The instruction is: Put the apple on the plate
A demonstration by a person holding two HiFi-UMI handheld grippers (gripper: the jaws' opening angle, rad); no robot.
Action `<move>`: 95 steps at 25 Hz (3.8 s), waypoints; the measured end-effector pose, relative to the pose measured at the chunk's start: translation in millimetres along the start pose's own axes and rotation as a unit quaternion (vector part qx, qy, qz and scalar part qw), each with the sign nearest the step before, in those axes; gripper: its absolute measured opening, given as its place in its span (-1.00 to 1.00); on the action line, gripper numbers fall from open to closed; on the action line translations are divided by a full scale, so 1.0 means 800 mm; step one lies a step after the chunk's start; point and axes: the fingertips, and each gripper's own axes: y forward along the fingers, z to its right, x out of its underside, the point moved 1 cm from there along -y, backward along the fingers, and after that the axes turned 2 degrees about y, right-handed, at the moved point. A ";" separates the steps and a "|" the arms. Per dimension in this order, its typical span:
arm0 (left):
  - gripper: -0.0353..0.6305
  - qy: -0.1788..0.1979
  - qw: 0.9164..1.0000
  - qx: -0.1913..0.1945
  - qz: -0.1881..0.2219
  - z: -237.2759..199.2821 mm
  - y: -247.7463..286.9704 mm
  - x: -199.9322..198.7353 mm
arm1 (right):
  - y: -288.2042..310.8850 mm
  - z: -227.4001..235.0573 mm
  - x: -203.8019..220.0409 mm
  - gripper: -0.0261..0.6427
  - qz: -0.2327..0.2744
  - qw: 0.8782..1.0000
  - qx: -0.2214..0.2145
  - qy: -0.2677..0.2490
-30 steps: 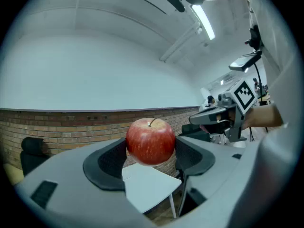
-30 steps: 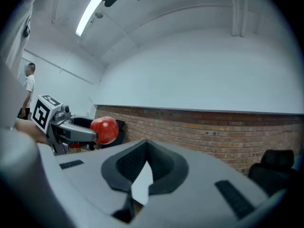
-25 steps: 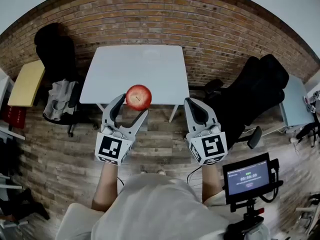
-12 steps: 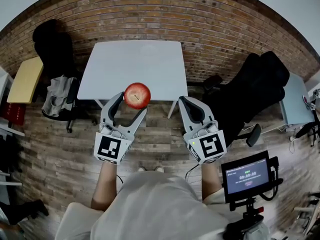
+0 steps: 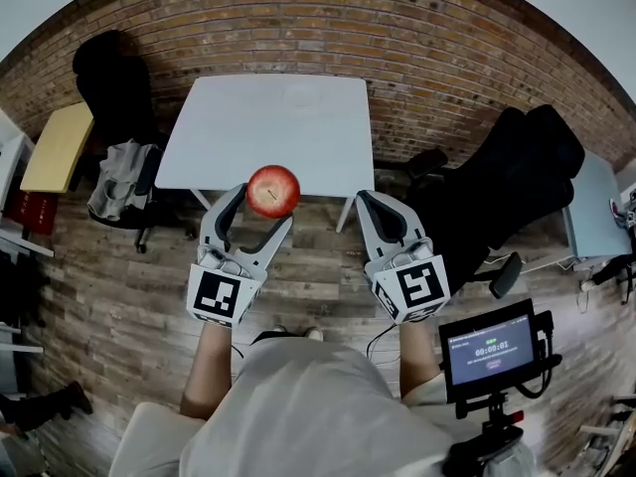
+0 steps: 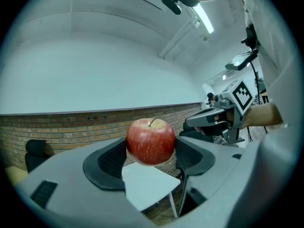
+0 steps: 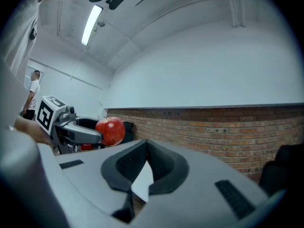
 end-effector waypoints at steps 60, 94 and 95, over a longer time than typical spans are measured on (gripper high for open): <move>0.10 -0.030 0.999 0.038 0.002 -0.241 0.266 0.102 | 0.308 0.145 0.030 -0.91 -0.050 0.997 0.009 0.055; 0.10 -0.058 0.996 0.064 -0.012 -0.323 0.394 0.165 | 0.412 0.198 0.062 -0.91 -0.029 0.992 0.010 0.119; 0.10 -0.059 0.996 0.064 -0.012 -0.322 0.394 0.165 | 0.413 0.196 0.063 -0.91 -0.030 0.992 0.008 0.120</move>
